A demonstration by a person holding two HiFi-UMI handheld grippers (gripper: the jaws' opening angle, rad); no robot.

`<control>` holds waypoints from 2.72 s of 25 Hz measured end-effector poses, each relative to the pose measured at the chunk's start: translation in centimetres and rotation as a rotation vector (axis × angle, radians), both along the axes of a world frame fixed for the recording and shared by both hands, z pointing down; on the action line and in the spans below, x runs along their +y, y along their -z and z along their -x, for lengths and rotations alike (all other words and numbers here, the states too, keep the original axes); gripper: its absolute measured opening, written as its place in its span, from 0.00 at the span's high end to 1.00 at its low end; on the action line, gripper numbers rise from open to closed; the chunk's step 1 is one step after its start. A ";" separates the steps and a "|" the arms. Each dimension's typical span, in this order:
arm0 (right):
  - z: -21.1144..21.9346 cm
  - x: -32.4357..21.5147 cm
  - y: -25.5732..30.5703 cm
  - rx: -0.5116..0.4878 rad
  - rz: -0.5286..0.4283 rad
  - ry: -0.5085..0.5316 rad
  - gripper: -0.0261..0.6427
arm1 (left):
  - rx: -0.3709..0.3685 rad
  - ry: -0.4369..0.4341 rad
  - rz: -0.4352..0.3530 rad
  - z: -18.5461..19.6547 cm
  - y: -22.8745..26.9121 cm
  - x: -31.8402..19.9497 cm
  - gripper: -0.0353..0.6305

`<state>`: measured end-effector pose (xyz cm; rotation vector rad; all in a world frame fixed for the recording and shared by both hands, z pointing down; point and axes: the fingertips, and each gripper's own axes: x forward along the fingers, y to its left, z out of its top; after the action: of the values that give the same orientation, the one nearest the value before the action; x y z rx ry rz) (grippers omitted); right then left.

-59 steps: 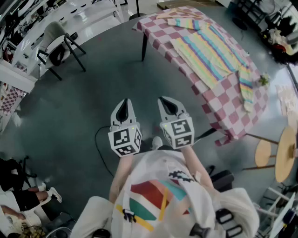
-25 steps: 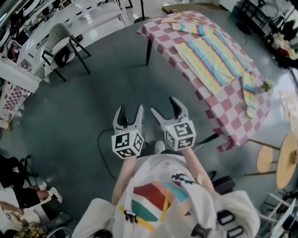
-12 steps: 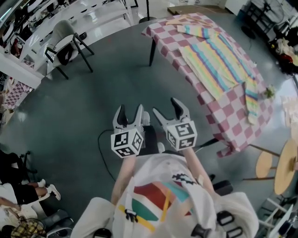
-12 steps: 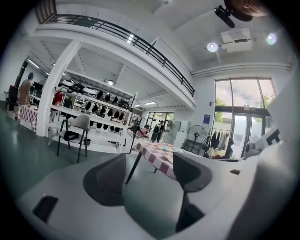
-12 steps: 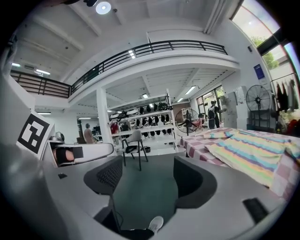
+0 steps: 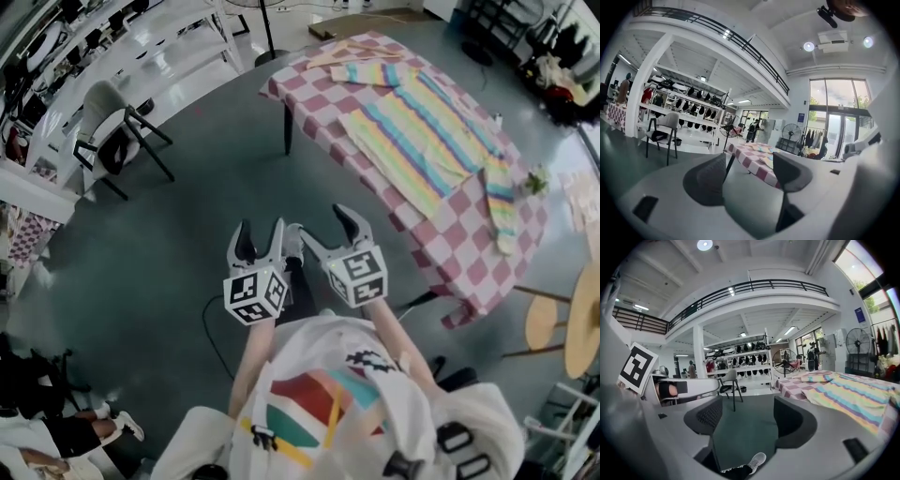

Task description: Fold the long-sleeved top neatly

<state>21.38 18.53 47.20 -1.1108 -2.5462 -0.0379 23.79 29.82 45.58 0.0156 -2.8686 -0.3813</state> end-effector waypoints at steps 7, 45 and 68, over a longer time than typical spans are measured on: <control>6.8 2.2 -1.0 0.024 -0.020 -0.043 0.47 | 0.034 -0.058 -0.033 8.7 -1.4 1.4 0.51; 30.2 -14.7 -2.1 0.148 -0.022 -0.956 0.47 | 0.171 -0.930 -0.005 43.1 -3.8 -17.0 0.51; 24.7 -30.9 -2.0 0.140 0.040 -1.233 0.47 | 0.174 -1.233 0.091 37.2 -4.1 -34.9 0.51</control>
<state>-3.27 -12.41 49.17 0.5477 -2.6432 0.3786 -13.41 -5.07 49.64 1.5091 -2.1461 0.0186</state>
